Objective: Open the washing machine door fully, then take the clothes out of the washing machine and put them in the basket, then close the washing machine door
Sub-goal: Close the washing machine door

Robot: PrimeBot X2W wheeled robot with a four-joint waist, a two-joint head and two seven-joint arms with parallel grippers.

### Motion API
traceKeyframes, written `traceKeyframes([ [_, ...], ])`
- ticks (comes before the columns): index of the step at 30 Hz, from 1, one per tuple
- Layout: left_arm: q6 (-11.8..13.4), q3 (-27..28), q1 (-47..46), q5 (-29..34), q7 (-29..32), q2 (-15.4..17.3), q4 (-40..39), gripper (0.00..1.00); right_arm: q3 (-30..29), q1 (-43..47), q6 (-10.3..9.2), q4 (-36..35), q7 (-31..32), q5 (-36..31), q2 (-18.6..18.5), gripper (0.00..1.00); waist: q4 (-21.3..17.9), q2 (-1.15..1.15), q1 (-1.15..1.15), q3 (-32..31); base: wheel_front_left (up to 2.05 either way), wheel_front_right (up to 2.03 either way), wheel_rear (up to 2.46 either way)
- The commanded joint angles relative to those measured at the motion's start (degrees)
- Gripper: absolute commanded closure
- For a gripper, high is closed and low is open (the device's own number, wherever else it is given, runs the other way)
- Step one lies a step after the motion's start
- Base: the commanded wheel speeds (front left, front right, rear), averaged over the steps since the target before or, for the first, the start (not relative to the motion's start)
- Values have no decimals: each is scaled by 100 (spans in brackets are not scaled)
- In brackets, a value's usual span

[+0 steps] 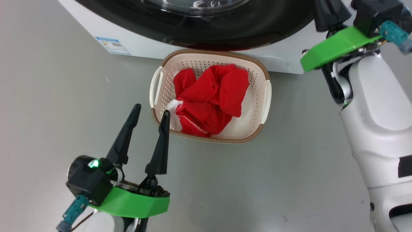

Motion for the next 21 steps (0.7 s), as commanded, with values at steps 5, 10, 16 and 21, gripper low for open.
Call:
traceKeyframes([
  [5, -58, 109, -125, -37, -45, 52, -160, 0, -120, -560, 18, 150, -36, -187, 88, 100, 70, 0, 0, 105, 0, 0, 0],
  [10, -65, 30, -173, -96, -45, 51, -122, 0, -197, -848, 18, 462, -36, -352, 47, 100, 135, 0, 0, 140, 0, 0, 0],
  [16, -38, 11, -187, -130, -45, 51, -80, 0, -182, -882, 18, 546, -36, -381, 35, 100, 125, 0, 0, 97, 0, 0, 0],
  [21, -29, 40, -165, -111, -45, 51, -40, 0, -108, -664, 18, 425, -36, -273, 56, 100, 23, 0, 0, -18, 0, 0, 0],
])
